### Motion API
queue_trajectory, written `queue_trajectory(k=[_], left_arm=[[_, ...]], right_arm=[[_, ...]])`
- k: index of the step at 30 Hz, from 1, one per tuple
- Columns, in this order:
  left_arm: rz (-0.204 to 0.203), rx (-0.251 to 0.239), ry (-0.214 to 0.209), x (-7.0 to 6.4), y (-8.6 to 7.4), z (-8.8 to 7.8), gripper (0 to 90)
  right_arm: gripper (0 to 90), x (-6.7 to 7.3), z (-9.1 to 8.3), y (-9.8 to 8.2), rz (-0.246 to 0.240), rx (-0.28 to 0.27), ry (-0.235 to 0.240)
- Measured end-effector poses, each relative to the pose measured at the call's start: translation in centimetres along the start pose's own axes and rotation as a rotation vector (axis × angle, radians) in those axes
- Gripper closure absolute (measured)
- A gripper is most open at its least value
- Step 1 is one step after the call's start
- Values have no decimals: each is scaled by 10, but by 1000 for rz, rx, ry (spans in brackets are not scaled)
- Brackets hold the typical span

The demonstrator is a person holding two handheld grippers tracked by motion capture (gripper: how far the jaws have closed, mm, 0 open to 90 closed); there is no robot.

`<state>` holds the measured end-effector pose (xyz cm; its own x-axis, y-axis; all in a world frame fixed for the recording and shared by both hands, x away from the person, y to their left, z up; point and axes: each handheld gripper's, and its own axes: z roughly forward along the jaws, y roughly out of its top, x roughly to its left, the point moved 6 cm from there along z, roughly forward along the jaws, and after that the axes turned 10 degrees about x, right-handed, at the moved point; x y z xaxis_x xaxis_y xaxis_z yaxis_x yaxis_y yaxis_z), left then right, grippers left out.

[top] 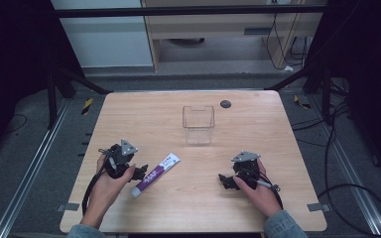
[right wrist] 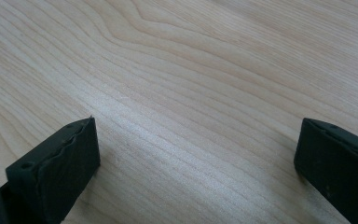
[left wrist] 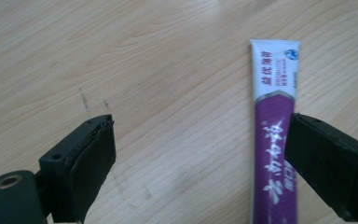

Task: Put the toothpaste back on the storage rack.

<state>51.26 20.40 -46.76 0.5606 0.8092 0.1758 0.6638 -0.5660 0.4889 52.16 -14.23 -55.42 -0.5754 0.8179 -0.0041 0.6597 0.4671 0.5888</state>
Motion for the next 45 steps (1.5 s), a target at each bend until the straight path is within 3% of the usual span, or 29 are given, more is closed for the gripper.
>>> queue_trajectory(k=[4, 5, 18, 27, 40, 45], left_arm=[[16, 16, -16, -10, 8, -2, 84], [21, 40, -30, -15, 9, -1, 105], [88, 130, -71, -36, 15, 13, 164], [112, 148, -74, -42, 17, 21, 187], [99, 161, -93, -42, 14, 29, 184], [106, 168, -103, -43, 14, 30, 234]], right_arm=[[4, 0, 0, 0, 0, 0, 0], [4, 0, 0, 0, 0, 0, 0], [4, 0, 0, 0, 0, 0, 0], [4, 0, 0, 0, 0, 0, 0], [4, 0, 0, 0, 0, 0, 0], [4, 0, 0, 0, 0, 0, 0]])
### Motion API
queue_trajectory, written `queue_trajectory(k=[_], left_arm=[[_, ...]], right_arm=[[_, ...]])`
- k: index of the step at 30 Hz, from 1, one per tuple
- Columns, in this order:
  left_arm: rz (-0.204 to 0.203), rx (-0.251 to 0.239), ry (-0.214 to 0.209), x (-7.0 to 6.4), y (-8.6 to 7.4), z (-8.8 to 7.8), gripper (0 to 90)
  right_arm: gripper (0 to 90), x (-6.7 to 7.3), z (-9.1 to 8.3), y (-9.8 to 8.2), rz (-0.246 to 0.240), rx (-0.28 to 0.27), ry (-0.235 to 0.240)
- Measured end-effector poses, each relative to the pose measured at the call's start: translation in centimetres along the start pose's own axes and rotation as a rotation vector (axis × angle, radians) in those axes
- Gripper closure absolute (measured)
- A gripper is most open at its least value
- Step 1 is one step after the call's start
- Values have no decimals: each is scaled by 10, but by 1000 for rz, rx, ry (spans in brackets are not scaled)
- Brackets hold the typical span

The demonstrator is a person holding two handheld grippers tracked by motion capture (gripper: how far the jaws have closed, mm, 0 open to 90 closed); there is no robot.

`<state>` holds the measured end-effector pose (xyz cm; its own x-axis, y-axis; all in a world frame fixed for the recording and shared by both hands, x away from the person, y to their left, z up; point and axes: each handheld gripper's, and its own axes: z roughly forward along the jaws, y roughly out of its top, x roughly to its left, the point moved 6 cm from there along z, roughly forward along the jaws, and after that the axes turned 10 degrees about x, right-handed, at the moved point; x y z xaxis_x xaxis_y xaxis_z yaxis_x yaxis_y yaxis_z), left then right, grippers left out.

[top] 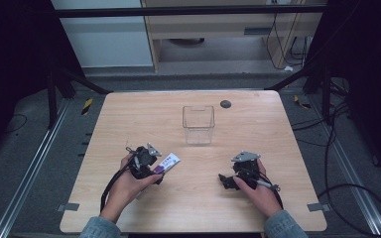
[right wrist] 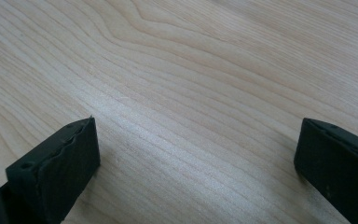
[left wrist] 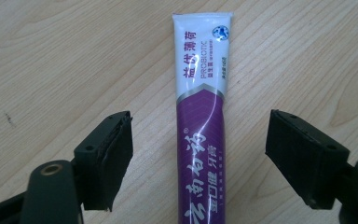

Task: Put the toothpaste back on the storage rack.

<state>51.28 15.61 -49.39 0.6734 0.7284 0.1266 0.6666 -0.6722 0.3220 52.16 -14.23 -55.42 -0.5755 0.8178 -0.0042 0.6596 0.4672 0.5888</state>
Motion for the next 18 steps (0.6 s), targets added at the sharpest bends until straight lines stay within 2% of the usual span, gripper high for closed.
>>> queue_trajectory(k=[4, 10, 18], left_arm=[[11, 18, -15, 0, -1, 4, 271], [8, 29, -31, -1, -3, 10, 296], [8, 55, -34, 1, -6, 16, 321]], right_arm=[[4, 0, 0, 0, 1, 0, 0], [4, 0, 0, 0, 0, 0, 0], [4, 0, 0, 0, 0, 0, 0]])
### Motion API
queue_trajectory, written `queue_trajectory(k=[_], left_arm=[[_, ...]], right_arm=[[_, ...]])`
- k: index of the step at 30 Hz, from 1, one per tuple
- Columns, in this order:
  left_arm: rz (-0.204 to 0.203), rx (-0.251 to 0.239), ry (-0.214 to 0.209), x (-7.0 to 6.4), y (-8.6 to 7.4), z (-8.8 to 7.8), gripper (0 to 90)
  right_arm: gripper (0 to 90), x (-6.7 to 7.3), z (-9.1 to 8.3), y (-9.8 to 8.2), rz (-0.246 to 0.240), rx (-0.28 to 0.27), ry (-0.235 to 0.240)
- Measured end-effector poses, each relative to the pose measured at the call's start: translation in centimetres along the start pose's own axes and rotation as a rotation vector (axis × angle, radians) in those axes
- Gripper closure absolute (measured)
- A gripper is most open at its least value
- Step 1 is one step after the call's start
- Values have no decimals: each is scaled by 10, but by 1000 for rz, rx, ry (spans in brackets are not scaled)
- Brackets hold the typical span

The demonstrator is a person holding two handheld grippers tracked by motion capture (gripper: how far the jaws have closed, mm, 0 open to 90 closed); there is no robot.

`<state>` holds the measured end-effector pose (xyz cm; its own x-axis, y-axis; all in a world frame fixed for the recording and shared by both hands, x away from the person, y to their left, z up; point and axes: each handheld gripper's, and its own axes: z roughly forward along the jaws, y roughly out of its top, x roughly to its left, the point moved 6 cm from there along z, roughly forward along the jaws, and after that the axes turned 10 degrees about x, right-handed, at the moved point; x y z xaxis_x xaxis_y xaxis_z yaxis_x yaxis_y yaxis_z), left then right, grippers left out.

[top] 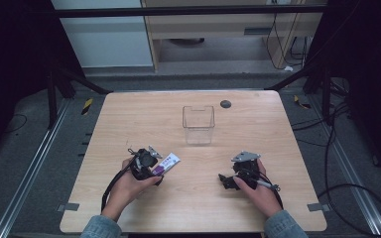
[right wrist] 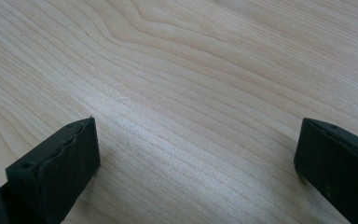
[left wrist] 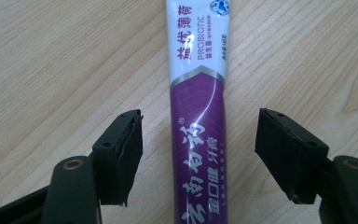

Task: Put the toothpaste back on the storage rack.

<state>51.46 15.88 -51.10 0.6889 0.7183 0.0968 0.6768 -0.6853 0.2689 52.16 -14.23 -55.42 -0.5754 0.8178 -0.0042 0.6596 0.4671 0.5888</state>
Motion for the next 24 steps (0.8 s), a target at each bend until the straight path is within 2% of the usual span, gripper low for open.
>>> queue_trajectory(k=[15, 24], left_arm=[[4, 50, -21, 2, 2, 9, 387], [8, 58, -38, 2, 8, 12, 448]], right_arm=[[4, 0, 0, 0, 0, 0, 0], [4, 0, 0, 0, 0, 0, 0]])
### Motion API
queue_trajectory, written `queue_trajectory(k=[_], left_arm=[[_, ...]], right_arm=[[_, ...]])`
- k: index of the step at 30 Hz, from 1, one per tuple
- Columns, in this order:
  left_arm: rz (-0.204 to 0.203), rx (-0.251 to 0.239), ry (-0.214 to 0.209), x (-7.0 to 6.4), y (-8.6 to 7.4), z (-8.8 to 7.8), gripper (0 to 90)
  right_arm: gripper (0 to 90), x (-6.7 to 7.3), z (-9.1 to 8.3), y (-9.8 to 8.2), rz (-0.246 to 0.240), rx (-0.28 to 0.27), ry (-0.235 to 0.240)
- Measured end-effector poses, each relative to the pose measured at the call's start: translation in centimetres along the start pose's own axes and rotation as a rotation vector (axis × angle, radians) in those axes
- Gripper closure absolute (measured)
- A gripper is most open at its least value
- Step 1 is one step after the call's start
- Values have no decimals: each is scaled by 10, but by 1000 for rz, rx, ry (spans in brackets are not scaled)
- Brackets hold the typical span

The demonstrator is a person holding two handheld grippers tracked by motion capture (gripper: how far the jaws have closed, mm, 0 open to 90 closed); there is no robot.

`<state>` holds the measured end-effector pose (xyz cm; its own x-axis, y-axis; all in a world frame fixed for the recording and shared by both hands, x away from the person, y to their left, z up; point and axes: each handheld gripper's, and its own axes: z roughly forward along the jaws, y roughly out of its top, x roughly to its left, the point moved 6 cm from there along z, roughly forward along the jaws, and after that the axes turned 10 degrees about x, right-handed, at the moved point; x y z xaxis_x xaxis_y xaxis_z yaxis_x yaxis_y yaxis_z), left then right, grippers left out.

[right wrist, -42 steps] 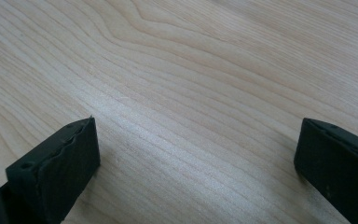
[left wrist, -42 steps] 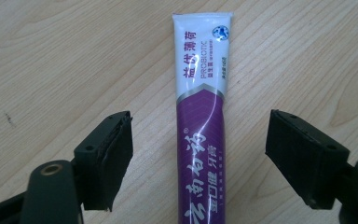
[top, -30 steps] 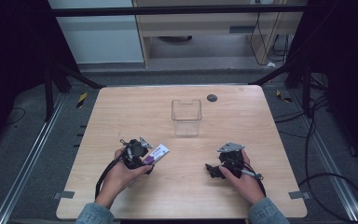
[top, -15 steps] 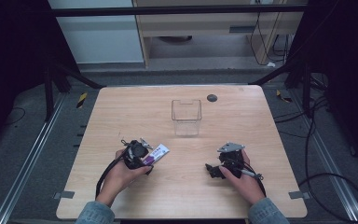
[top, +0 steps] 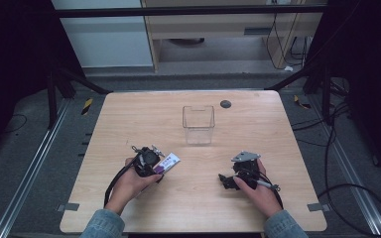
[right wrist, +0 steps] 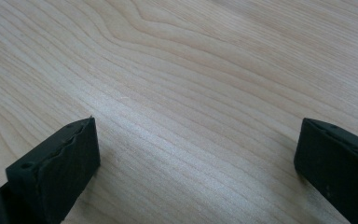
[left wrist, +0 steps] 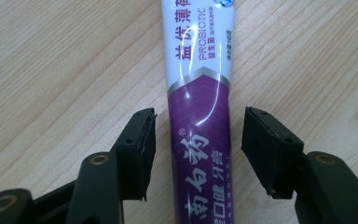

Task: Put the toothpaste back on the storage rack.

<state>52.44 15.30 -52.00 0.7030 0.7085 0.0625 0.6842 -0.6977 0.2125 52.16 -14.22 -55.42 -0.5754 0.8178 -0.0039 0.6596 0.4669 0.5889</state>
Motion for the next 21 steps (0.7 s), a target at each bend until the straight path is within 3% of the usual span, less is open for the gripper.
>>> queue_trajectory(k=[21], left_arm=[[3, 30, -31, 3, 7, 6, 559]], right_arm=[[4, 0, 0, 0, 0, 0, 0]])
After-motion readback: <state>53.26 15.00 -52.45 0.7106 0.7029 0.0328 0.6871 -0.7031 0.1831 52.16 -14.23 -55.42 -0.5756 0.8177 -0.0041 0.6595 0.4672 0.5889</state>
